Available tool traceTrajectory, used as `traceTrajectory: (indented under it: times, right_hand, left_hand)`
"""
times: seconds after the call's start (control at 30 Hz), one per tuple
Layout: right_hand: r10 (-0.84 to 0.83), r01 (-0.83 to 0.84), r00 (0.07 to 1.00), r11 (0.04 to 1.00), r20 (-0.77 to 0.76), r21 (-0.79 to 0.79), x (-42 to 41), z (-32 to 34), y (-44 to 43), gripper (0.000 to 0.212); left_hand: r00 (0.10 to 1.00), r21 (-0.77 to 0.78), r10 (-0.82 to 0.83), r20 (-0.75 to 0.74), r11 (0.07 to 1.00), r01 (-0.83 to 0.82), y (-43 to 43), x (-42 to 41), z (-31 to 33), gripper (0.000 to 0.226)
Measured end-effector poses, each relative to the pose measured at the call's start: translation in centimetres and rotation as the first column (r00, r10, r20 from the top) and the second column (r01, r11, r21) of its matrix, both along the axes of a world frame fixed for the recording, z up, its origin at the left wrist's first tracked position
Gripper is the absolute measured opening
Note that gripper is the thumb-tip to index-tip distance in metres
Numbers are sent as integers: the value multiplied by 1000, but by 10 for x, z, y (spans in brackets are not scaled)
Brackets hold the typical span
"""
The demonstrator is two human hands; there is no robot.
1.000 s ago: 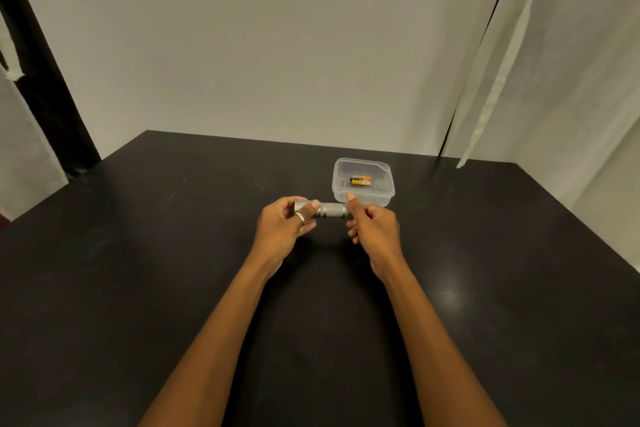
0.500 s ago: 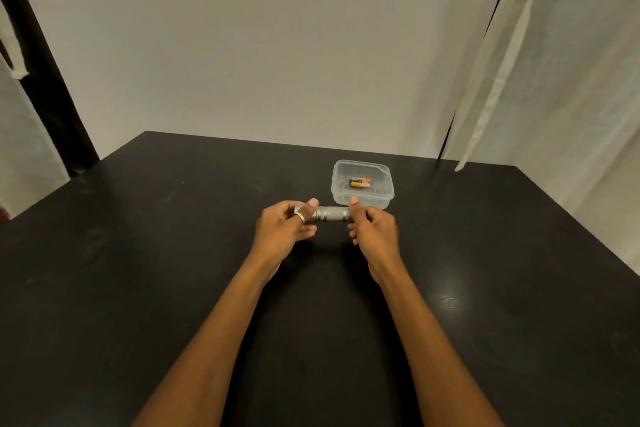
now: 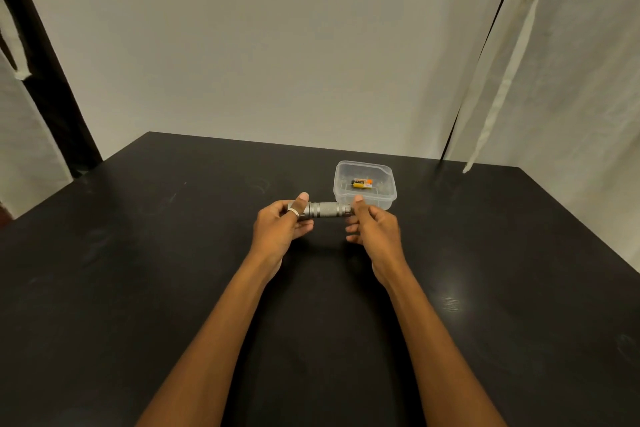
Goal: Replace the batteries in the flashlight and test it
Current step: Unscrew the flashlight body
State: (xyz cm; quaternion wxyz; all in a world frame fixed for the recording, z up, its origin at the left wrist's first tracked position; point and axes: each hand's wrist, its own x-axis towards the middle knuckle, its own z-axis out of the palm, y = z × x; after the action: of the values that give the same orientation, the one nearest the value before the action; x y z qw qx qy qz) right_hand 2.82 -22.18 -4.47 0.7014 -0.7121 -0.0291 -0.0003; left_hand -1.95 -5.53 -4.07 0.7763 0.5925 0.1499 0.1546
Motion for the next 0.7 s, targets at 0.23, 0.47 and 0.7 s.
traceTrajectory:
  times: [0.23,0.47,0.7]
  right_hand:
    - [65,-64,998,993,12,-97,-4,5,0,29]
    - [181,-177,983,980,-42,90,-4,10,-8,15]
    - [76,-76,997,989,-8,-127,-6,7,-1,28]
  left_hand:
    - [1000,31,-6,5,999,6,-1,0,0,33]
    - [1000,24,-6,8,1000,6,0,0,0,31]
    - [1000,32,-3,15,999,2,0,1,-2,30]
